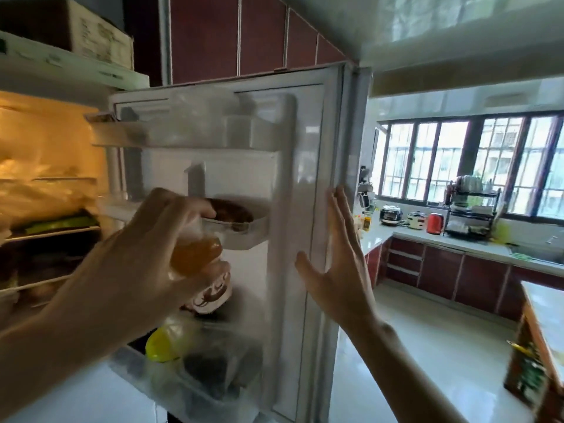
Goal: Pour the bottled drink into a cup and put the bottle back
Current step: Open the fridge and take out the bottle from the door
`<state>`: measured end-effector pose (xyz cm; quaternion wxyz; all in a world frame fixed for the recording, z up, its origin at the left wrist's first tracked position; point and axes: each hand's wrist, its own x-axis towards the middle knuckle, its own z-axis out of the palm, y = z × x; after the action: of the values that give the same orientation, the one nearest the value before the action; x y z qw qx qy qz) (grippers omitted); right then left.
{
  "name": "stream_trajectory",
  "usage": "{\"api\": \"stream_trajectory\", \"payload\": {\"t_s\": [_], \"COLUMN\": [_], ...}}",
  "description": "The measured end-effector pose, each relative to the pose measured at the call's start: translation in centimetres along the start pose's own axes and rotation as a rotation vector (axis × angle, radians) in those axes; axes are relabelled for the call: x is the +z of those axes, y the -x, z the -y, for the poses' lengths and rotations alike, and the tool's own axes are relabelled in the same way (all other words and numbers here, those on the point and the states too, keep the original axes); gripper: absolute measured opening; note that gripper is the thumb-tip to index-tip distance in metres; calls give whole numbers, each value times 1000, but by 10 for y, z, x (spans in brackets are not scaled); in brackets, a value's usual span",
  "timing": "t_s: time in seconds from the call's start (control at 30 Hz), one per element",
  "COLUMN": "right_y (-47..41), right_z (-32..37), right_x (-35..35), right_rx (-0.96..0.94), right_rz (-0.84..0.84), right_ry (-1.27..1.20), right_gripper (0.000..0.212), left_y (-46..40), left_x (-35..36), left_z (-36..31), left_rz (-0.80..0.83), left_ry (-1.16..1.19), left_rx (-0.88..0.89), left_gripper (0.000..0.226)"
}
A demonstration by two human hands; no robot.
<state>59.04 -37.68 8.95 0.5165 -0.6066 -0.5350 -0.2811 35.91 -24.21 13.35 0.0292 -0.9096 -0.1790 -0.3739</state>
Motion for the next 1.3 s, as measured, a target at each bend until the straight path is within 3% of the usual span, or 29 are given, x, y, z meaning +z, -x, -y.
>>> {"api": "stream_trajectory", "payload": {"t_s": [0.1, 0.23, 0.3, 0.37, 0.47, 0.57, 0.67, 0.73, 1.07, 1.3], "right_y": [6, 18, 25, 29, 30, 38, 47, 49, 31, 22], "right_z": [16, 27, 25, 19, 11, -4, -26, -36, -27, 17], "right_x": [-21, -54, -70, -82, -88, -81, -71, -65, -13, 53], "right_rx": [90, 169, 154, 220, 328, 415, 523, 584, 518, 428], "right_rz": [43, 93, 145, 139, -12, -117, -164, -175, -18, 121], "right_ry": [-219, -731, -837, -813, -574, -482, -448, -431, -431, -637], "right_gripper": [63, 48, 55, 58, 42, 36, 34, 35, 33, 30], "left_y": [-16, -40, -56, -70, -83, -88, -85, -76, -15, 58], "left_x": [-12, -17, -11, -4, 16, 43, 53, 52, 5, -53], "left_z": [-63, -130, -147, -161, -176, -171, -146, -135, -109, -60], "left_rz": [-88, -119, -133, -107, -49, -132, -8, 53, 65, -12], "left_ry": [82, 147, 180, 214, 131, -243, -705, -865, -824, -919], "left_rx": [145, 311, 363, 412, 487, 597, 588, 598, 492, 374], "left_gripper": [72, 59, 60, 65, 82, 92, 92, 80, 60, 54]}}
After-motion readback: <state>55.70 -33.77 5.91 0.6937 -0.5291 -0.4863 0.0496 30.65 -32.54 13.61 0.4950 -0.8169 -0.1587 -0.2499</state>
